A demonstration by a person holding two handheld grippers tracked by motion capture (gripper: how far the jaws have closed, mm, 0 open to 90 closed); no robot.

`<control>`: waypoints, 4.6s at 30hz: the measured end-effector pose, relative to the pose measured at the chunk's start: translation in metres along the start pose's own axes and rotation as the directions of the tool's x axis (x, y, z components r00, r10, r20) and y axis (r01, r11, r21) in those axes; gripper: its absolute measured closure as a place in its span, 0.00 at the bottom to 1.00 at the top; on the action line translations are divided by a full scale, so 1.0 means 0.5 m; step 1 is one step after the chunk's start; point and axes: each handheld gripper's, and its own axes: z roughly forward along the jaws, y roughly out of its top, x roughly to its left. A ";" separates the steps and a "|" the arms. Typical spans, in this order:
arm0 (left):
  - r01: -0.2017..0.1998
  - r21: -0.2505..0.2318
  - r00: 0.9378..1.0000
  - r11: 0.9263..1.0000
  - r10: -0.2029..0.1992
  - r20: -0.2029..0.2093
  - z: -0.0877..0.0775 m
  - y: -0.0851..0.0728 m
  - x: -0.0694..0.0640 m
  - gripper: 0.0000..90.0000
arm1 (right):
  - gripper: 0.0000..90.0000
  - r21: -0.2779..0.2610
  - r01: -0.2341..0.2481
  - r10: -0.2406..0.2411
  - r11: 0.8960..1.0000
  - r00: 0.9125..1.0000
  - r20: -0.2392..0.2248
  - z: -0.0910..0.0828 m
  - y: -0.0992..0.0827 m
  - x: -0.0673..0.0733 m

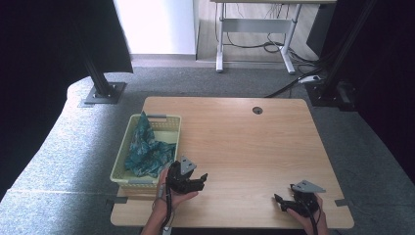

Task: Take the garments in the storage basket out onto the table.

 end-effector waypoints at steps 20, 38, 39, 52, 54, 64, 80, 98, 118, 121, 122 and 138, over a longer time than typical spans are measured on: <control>0.013 0.001 0.999 1.000 -0.013 -0.031 -0.009 0.016 0.027 0.35 | 0.22 -0.005 -0.001 0.001 1.000 1.000 0.001 -0.001 -0.003 0.000; 0.046 0.014 0.998 0.999 -0.045 -0.049 -0.015 0.014 0.064 0.34 | 0.22 -0.007 -0.003 0.003 1.000 1.000 0.004 -0.001 -0.003 0.001; 0.048 0.015 0.998 0.999 -0.047 -0.052 -0.016 0.013 0.067 0.34 | 0.22 -0.008 -0.003 0.003 1.000 1.000 0.004 -0.001 -0.003 0.001; 0.084 0.001 0.992 0.996 -0.083 -0.095 -0.029 0.001 0.105 0.34 | 0.22 -0.010 -0.005 0.005 1.000 1.000 0.006 -0.002 -0.004 0.002; 0.087 0.002 0.991 0.996 -0.086 -0.100 -0.029 0.000 0.109 0.34 | 0.22 -0.010 -0.006 0.006 1.000 1.000 0.007 -0.002 -0.004 0.002; 0.101 0.006 0.988 0.995 -0.100 -0.117 -0.028 -0.004 0.123 0.34 | 0.22 -0.012 -0.008 0.008 1.000 1.000 0.008 -0.002 -0.004 0.002; 0.109 0.007 0.983 0.994 -0.107 -0.151 -0.037 0.002 0.143 0.36 | 0.22 -0.013 -0.010 0.010 1.000 1.000 0.010 -0.002 -0.005 0.003; 0.147 0.006 0.974 0.989 -0.144 -0.175 -0.047 -0.007 0.180 0.34 | 0.22 -0.014 -0.012 0.012 1.000 1.000 0.011 -0.002 -0.005 0.003; 0.179 -0.016 0.963 0.984 -0.178 -0.200 -0.066 -0.016 0.209 0.34 | 0.22 -0.017 -0.012 0.012 1.000 1.000 0.013 -0.002 -0.006 0.004; 0.184 -0.018 0.962 0.983 -0.184 -0.201 -0.069 -0.017 0.215 0.34 | 0.22 -0.017 -0.012 0.012 1.000 1.000 0.013 -0.002 -0.006 0.004; 0.188 -0.020 0.961 0.982 -0.188 -0.205 -0.071 -0.017 0.217 0.34 | 0.22 -0.017 -0.012 0.012 1.000 1.000 0.013 -0.002 -0.006 0.004; 0.252 -0.037 0.937 0.967 -0.253 -0.241 -0.085 -0.033 0.260 0.33 | 0.22 -0.020 -0.014 0.014 1.000 1.000 0.015 -0.002 -0.007 0.004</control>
